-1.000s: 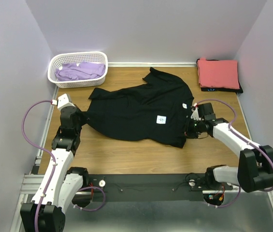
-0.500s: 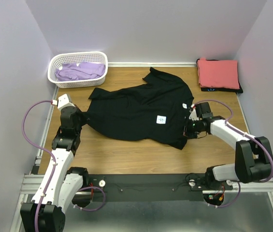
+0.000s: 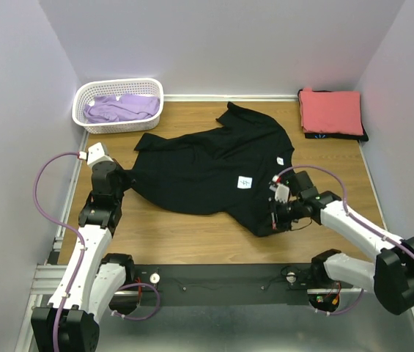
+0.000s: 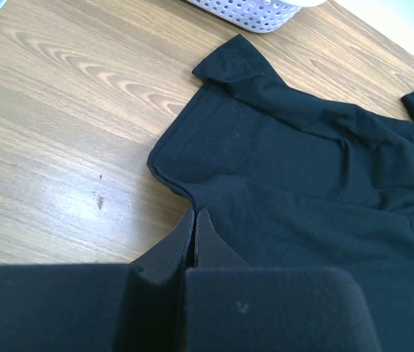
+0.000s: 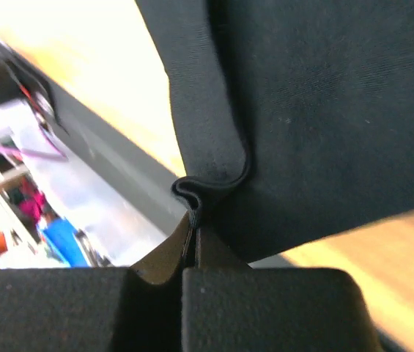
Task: Fold and stack the t-shirts
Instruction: Flatten the tshirt out
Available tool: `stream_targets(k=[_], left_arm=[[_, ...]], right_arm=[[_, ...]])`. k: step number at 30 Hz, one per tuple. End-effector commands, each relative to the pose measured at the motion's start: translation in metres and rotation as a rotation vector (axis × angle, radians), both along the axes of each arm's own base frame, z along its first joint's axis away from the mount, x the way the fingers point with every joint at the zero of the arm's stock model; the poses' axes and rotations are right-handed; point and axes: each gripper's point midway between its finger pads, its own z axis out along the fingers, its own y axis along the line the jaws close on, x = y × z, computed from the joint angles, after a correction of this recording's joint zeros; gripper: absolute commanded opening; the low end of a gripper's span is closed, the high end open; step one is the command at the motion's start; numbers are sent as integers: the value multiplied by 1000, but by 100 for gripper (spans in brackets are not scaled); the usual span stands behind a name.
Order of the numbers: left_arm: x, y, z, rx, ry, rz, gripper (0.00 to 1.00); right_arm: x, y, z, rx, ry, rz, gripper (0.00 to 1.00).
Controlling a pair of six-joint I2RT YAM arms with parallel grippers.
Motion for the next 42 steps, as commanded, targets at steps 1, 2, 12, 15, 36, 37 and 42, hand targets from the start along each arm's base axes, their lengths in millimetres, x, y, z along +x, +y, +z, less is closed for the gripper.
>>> stream_targets(k=[1,2,12,15,36,37,42], left_arm=[[0,3,-3,8,2,9,0],[0,4,-3,10,1,10,0],[-1,4,-3,9,-1,10,0],[0,3,-2,9,-1,9,0],[-3,10,1,8,-16,46,0],[-3,11,0,9,-13,48,0],[1,16,-1,4,-7,65,0]], right_arm=[[-47,0,-11,-101,149,60,1],[-47,-4,-17,-157,139,59,1],[-74,-18,-31,-437,157,248,51],[-64,-8,-22,-410,113,282,68],[110,-58,-34,-557,-152,-185,62],[114,-60,-39,-567,-148,-195,62],[151,-81,-56,-639,-175,-297,61]])
